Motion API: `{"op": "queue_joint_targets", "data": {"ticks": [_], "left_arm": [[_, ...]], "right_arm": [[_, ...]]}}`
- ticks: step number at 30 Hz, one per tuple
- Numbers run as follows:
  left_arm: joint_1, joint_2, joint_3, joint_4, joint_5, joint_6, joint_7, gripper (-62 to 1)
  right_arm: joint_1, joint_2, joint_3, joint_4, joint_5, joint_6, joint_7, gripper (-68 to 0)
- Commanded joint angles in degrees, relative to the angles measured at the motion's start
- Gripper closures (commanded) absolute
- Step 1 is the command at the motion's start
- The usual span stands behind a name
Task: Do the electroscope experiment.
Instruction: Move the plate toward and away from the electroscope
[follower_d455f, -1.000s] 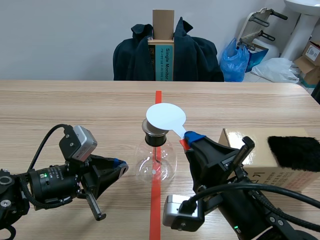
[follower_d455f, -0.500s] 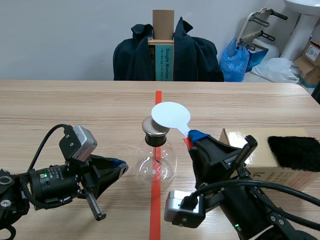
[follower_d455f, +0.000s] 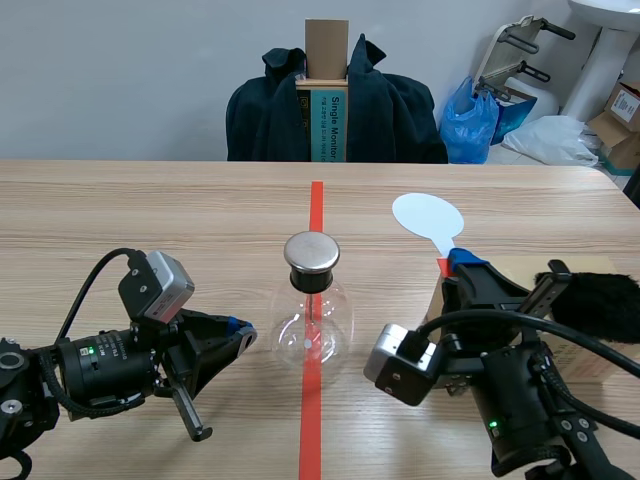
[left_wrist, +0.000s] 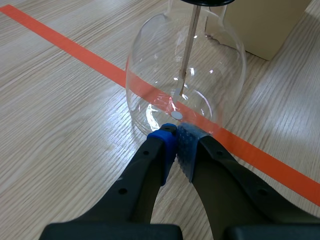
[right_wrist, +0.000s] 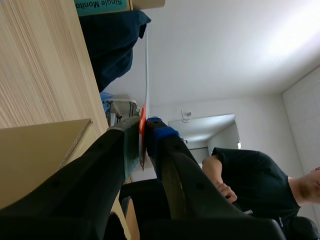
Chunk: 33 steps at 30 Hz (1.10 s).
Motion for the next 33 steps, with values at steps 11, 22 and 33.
{"op": "queue_joint_targets", "data": {"ticks": [11, 22, 33], "left_arm": [[-0.2, 0.1, -0.2, 1.4, -0.4, -0.1, -1.1, -3.0], [-0.2, 0.1, -0.2, 1.4, -0.4, -0.1, -1.2, -3.0], [-0.2, 0.1, -0.2, 1.4, -0.4, -0.1, -1.2, -3.0]], "right_arm": [[0.5, 0.3, 0.1, 1.0, 0.2, -0.7, 1.6, -0.7], [0.8, 0.3, 0.1, 1.0, 0.2, -0.7, 16.3, -0.8], [1.0, 0.3, 0.1, 1.0, 0.2, -0.7, 25.0, -0.8]]}}
